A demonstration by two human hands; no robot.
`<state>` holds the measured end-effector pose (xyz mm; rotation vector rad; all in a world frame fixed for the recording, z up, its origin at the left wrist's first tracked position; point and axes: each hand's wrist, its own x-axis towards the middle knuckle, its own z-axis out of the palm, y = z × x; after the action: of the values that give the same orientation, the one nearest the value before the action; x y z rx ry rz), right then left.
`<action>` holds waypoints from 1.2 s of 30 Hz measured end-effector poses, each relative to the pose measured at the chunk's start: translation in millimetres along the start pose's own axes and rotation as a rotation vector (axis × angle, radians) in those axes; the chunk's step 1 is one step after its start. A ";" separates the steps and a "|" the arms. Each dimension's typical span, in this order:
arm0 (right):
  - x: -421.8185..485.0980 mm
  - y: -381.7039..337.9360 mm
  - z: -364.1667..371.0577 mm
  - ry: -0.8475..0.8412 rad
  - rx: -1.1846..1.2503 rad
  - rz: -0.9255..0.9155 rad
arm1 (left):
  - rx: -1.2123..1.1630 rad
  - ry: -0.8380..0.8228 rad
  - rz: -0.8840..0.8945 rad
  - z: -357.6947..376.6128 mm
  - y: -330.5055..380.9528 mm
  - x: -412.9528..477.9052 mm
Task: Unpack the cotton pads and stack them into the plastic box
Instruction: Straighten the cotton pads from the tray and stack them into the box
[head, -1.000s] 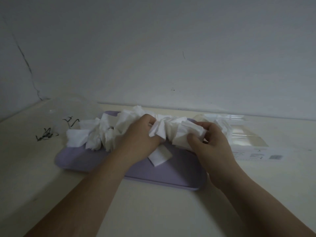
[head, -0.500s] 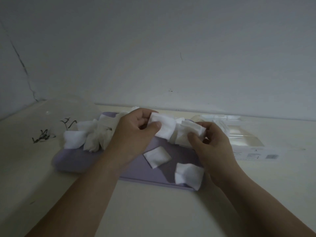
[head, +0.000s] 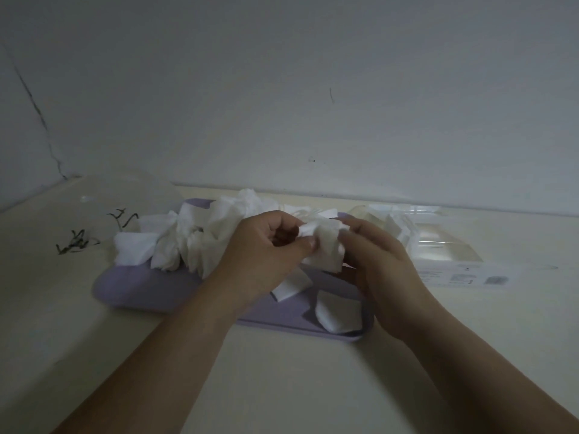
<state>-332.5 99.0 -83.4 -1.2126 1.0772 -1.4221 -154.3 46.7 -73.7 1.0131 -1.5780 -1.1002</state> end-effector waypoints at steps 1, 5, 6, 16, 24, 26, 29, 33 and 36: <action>-0.1 -0.7 0.5 -0.004 0.010 0.023 | 0.010 0.005 0.006 -0.1 1.1 -0.9; 2.6 4.7 1.5 0.091 -0.146 -0.053 | 0.136 -0.092 -0.006 -8.3 3.4 -0.4; 3.8 7.4 -0.4 0.124 -0.146 -0.069 | 0.266 -0.115 -0.022 -13.4 1.2 1.3; 9.5 17.6 -10.2 0.246 -0.242 -0.063 | 0.609 -0.286 -0.116 -22.8 4.9 -4.5; 7.5 14.1 -12.8 0.123 -0.170 0.005 | -0.063 -0.282 -0.059 -16.8 19.8 -8.1; 5.9 11.9 -10.2 0.043 -0.162 0.009 | -0.080 -0.204 -0.056 -12.3 16.7 -7.6; 3.6 10.4 -6.7 -0.021 -0.112 0.009 | -0.079 -0.117 -0.048 -9.8 12.7 -4.7; 1.7 3.1 -5.5 -0.078 0.013 0.058 | -0.033 -0.035 -0.019 -3.9 8.5 -5.6; 1.0 3.4 -1.8 -0.002 -0.070 0.012 | -0.026 0.056 0.005 4.0 6.7 -7.5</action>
<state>-334.0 97.6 -86.8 -1.2552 1.1391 -1.3835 -157.2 56.4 -69.7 1.0133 -1.5172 -1.0774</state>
